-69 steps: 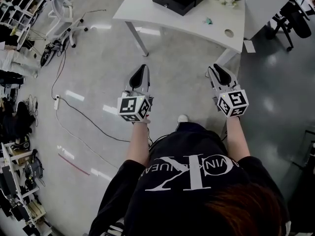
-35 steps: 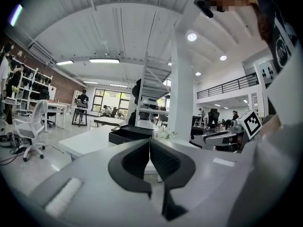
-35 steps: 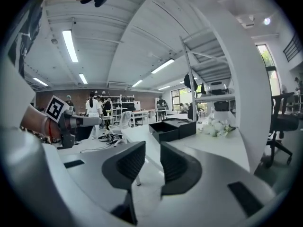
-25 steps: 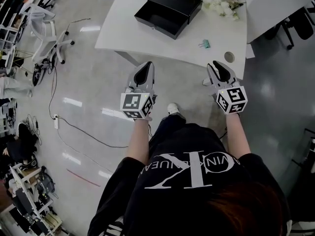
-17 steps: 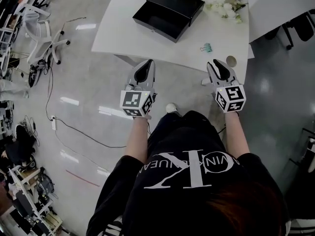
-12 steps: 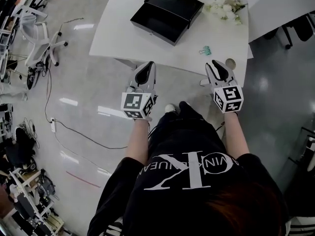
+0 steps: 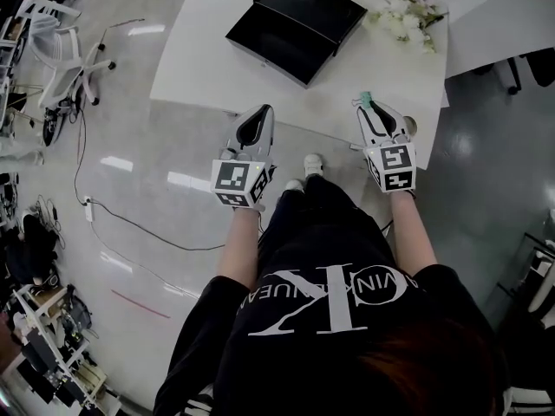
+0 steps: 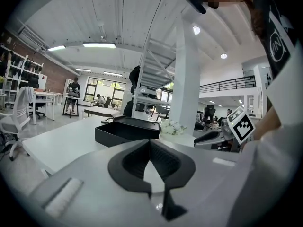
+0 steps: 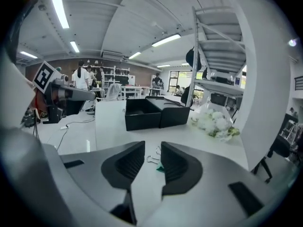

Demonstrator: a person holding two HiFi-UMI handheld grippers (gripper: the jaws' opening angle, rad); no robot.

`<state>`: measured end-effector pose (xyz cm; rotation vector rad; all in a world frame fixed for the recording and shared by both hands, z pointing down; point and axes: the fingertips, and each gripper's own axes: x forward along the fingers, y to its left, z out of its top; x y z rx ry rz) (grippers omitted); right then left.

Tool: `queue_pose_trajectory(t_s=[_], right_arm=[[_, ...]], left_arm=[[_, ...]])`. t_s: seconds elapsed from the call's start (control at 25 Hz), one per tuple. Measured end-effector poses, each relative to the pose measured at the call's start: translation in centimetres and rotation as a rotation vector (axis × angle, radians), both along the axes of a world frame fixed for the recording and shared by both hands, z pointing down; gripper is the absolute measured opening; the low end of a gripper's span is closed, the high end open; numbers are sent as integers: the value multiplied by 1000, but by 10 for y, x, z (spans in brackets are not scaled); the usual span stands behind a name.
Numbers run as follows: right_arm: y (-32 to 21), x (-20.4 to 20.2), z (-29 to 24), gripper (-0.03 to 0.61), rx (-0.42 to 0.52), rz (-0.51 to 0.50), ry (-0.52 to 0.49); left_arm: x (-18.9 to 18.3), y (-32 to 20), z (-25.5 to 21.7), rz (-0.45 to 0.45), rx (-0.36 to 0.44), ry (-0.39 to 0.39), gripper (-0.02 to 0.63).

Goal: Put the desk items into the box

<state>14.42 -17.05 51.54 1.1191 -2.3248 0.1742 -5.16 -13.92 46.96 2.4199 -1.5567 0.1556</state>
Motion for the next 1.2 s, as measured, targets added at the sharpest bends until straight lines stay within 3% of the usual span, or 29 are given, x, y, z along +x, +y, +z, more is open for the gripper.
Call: queue_pose_trajectory(t_s=[0.6,1.2], right_arm=[[-23,2,26,69,0,-10,203],[-35,3,26,31,13,1,185]], left_arm=[[-8,-16,14,-34,-42,8,14],[-14,-24,18,-55,-45,17,14]])
